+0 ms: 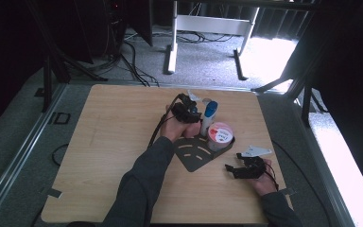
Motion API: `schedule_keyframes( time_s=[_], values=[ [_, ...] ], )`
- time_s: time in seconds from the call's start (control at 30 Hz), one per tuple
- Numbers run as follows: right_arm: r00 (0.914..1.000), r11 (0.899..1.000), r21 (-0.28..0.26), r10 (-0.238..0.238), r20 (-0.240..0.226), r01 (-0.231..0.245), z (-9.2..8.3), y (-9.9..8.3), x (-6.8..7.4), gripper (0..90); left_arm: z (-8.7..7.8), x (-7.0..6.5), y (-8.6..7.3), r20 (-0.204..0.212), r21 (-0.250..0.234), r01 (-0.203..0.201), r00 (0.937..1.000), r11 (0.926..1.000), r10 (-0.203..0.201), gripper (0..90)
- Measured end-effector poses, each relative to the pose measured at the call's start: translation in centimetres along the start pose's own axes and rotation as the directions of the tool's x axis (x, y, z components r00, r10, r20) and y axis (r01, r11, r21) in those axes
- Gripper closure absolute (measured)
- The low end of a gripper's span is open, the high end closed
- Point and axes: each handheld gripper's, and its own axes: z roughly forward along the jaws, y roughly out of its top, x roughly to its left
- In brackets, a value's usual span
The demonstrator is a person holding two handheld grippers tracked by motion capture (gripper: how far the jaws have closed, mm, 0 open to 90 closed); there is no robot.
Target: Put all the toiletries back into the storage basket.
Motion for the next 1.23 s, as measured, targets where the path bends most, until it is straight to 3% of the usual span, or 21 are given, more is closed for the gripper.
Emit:
schedule_keyframes(
  time_s=[0.17,0.5,0.73,0.9,1.1,1.23],
  values=[
    [1.0000,1.000,0.000,0.001,0.000,-0.001,0.0,0.0,0.0,24.3,0.3,-0.1,-0.2,-0.006,0.026,0.000,1.0000,0.9997,0.000,41.6],
    [1.0000,1.000,0.001,0.001,0.000,-0.001,0.0,0.0,0.0,24.3,-0.8,0.3,-0.5,0.041,0.016,0.018,0.9990,0.9997,-0.019,33.8],
    [1.0000,1.000,0.001,0.001,-0.001,-0.001,0.0,0.0,0.0,24.3,-2.2,0.3,-1.5,0.071,0.021,-0.005,0.9975,0.9998,0.003,32.7],
    [1.0000,1.000,0.000,-0.001,-0.001,0.001,0.0,0.0,0.0,24.3,-3.3,0.5,-2.4,0.069,0.030,-0.026,0.9973,0.9992,0.024,32.6],
    [1.0000,1.000,0.000,-0.001,-0.001,0.001,0.0,0.0,0.0,24.3,-5.1,1.2,-3.4,0.078,0.003,-0.002,0.9970,1.0000,0.002,35.1],
    [1.0000,1.000,0.000,0.000,-0.001,0.000,0.0,0.0,0.0,24.3,-5.8,2.0,-4.4,0.055,0.011,0.014,0.9984,0.9998,-0.015,35.1]
  ],
)
